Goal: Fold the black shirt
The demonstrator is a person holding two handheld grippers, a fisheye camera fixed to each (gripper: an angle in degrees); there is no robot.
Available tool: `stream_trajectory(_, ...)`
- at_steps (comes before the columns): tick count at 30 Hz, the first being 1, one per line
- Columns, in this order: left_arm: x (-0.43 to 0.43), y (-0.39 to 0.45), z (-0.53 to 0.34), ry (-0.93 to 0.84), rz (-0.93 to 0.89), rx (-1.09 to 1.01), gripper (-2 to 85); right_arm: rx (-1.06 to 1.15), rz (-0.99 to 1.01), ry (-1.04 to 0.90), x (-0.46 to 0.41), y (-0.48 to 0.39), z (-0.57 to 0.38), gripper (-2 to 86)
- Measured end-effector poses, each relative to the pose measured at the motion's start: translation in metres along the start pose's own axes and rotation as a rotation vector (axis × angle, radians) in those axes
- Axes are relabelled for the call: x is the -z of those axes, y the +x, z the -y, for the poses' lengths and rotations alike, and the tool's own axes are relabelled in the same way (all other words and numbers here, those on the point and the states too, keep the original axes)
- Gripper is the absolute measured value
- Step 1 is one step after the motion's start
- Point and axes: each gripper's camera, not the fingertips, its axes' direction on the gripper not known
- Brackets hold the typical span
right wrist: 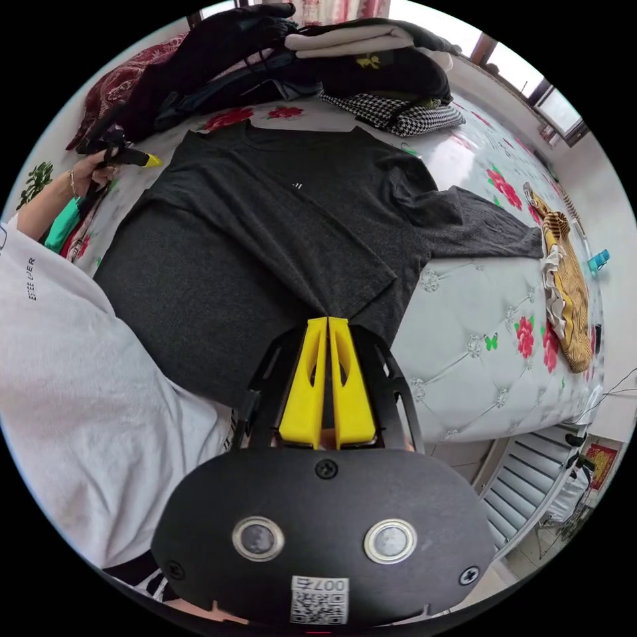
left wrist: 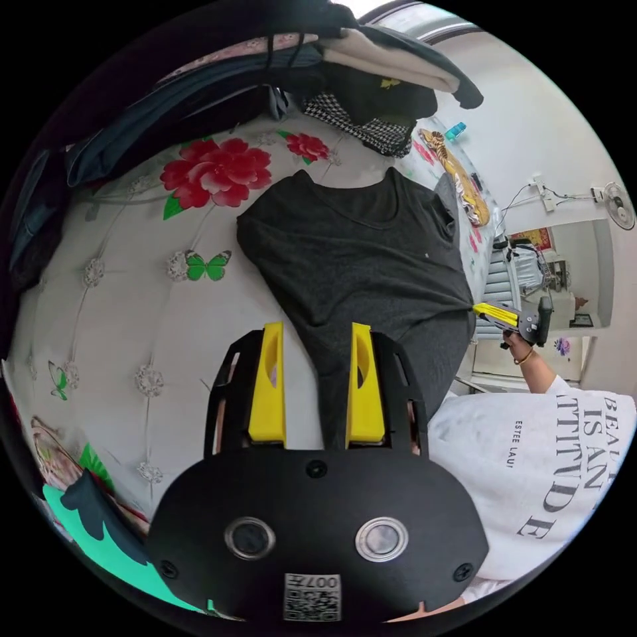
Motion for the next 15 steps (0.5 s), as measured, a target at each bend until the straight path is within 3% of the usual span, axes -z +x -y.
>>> stream_trajectory(5,-0.025,0.000,0.021,-0.043,0.218,-0.008,7.7,0.016,0.002,-0.022,-0.007,-0.003,0.003,0.0)
stream_trajectory(9,-0.024,-0.005,0.018,-0.005,0.171,0.013,9.5,-0.048,0.085,-0.029,-0.023,0.009,-0.005,0.7)
stream_trajectory(11,-0.016,-0.006,0.012,0.015,0.199,0.053,10.6,-0.106,0.220,-0.011,-0.015,0.028,-0.010,2.0)
stream_trajectory(15,0.006,-0.015,0.006,0.132,0.165,0.099,11.1,-0.209,0.260,0.149,0.015,0.070,-0.030,3.9)
